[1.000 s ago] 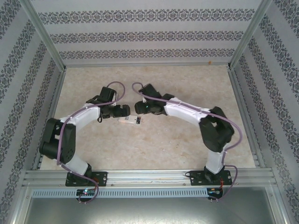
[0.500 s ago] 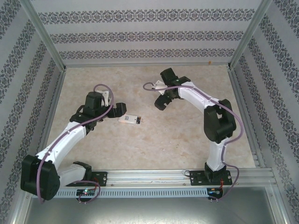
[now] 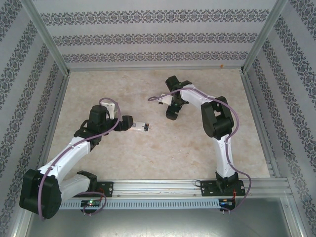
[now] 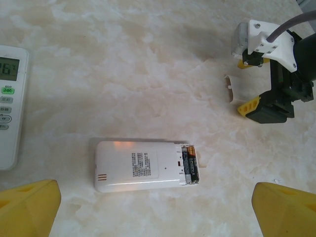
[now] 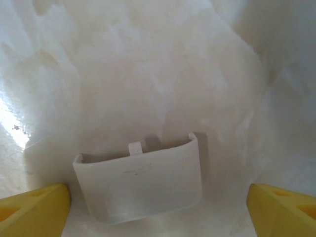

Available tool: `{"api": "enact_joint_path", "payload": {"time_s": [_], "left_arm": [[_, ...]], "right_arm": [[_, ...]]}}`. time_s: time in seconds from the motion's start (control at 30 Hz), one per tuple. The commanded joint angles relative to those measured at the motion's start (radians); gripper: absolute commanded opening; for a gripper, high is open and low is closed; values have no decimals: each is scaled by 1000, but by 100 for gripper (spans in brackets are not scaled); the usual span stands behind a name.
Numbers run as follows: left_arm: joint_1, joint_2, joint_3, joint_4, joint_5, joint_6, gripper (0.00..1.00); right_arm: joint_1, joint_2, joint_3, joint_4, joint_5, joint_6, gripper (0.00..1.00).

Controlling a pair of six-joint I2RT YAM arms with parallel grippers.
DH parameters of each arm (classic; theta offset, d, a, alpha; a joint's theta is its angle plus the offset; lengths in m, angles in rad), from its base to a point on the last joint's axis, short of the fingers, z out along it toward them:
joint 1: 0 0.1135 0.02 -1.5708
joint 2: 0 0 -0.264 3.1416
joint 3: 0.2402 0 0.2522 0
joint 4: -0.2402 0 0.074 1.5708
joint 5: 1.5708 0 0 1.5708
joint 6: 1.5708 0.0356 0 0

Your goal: Load the batteries into the remote control

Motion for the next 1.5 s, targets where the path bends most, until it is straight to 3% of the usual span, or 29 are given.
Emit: {"api": "enact_joint_path", "payload": {"time_s": [0.0,0.07,0.37,0.63,0.9,1.17,1.47], "left_arm": [[7,0,7,40,20,8,100],[8,5,19,15,24,17,100],[8,-7,10,6,2,13,100],[8,-18,13,-17,-21,20,100],[9,-182,-20,-51,-203,-35,100],[9,-376,-90,-72,-374,-77,100],[9,-388,-102,-94,-398,-65,100]], "right_arm": [[-12,61,50,-59,-37,-38,83],[-12,82,72,-77,-30,-39,71],[17,24,47,-62,23,-75,48],[105,-184,-82,9,-46,-47,48],[271,-290,-231,102,-118,48,49],[342,-207,-181,105,-136,179,49],[361,-83,-67,43,-116,246,51]]}}
